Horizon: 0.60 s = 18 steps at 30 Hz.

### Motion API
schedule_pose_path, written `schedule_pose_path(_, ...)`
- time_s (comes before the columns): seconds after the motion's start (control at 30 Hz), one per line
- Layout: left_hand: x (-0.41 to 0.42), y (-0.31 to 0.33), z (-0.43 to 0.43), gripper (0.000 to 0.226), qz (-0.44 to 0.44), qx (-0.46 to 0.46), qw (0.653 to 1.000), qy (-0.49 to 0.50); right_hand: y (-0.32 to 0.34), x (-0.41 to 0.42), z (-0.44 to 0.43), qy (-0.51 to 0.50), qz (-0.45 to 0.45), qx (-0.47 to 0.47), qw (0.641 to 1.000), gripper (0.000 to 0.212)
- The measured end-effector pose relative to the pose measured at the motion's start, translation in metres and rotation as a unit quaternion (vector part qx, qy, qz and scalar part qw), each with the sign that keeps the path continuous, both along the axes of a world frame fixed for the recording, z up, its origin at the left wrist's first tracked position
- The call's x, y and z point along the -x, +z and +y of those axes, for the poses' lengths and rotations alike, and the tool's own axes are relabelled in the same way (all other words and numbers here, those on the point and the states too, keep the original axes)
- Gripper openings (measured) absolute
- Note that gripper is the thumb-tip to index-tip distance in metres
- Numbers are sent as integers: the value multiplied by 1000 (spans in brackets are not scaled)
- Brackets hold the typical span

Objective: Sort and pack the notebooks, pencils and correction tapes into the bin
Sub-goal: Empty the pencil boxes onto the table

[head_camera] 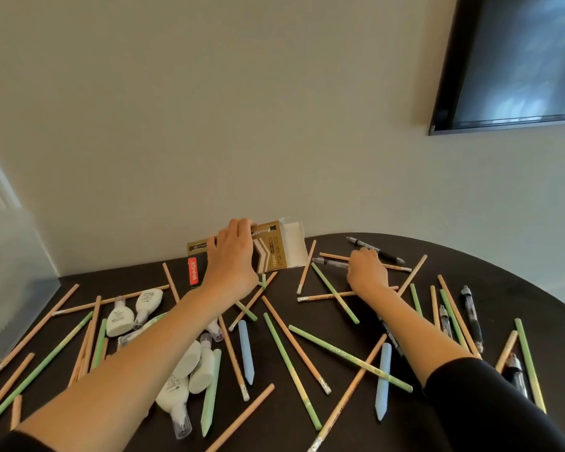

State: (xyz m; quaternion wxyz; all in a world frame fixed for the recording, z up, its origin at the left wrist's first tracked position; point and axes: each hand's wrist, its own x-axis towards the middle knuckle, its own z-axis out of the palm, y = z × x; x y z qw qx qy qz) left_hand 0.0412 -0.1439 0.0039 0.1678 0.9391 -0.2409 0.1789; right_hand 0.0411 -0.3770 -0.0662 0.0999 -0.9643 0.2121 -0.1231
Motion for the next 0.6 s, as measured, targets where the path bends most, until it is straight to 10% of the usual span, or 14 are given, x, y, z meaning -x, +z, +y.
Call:
schedule_pose_path(0.23, 12, 11, 28, 79, 31, 14, 998, 47, 49, 13, 44, 31, -168, -184, 968, 13)
schedule_pose_path(0.47, 40, 19, 75, 74, 134, 54, 987, 69, 113, 53, 111, 119, -260, -597, 750, 15)
schedule_pose_path(0.6, 60, 17, 100, 72, 171, 102, 979, 38, 127, 71, 145, 148, -270, -615, 726, 38)
